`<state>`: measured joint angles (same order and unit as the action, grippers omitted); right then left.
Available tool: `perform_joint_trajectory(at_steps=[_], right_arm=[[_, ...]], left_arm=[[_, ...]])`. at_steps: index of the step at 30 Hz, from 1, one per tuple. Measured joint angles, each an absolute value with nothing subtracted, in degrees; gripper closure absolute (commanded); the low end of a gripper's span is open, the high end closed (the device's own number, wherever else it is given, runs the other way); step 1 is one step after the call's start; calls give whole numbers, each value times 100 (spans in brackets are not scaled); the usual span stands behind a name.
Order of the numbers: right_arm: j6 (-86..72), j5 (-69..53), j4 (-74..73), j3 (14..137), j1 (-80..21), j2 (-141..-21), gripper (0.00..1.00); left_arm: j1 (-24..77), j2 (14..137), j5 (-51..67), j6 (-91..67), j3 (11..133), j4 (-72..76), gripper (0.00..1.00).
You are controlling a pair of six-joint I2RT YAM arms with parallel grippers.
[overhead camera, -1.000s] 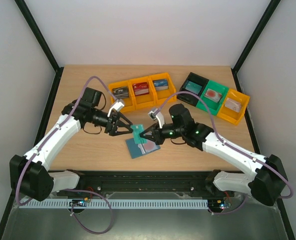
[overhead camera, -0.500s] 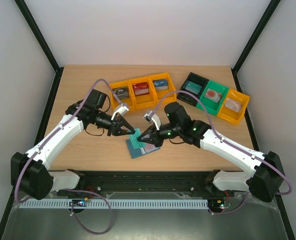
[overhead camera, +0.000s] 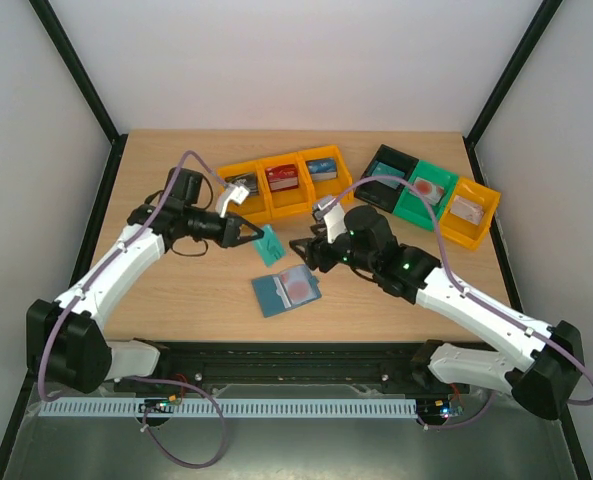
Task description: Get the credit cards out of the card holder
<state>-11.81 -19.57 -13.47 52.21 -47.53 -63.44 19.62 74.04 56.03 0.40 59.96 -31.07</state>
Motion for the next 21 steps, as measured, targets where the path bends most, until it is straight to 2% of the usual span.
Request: perform_joint_trajectory(at_steps=[6,11,16,21], right_arm=[[-204,-515,-519,5242,-4943,-6342,33],[1769,965,1017,5323,-5981,-6768,26],[4362,2051,3190,4921,-6801,-7612,11],[5968,2801,4401,4694,-6923,-8632,10]], left_arm=[[1326,7583,5221,-1787,6064,-2440,98],[703,7596,5266,-3597,6270,-1815,98],[550,7596,5249,-4724,6276,-1490,98],[561,7585,5234,-5164,6224,-1221,98]])
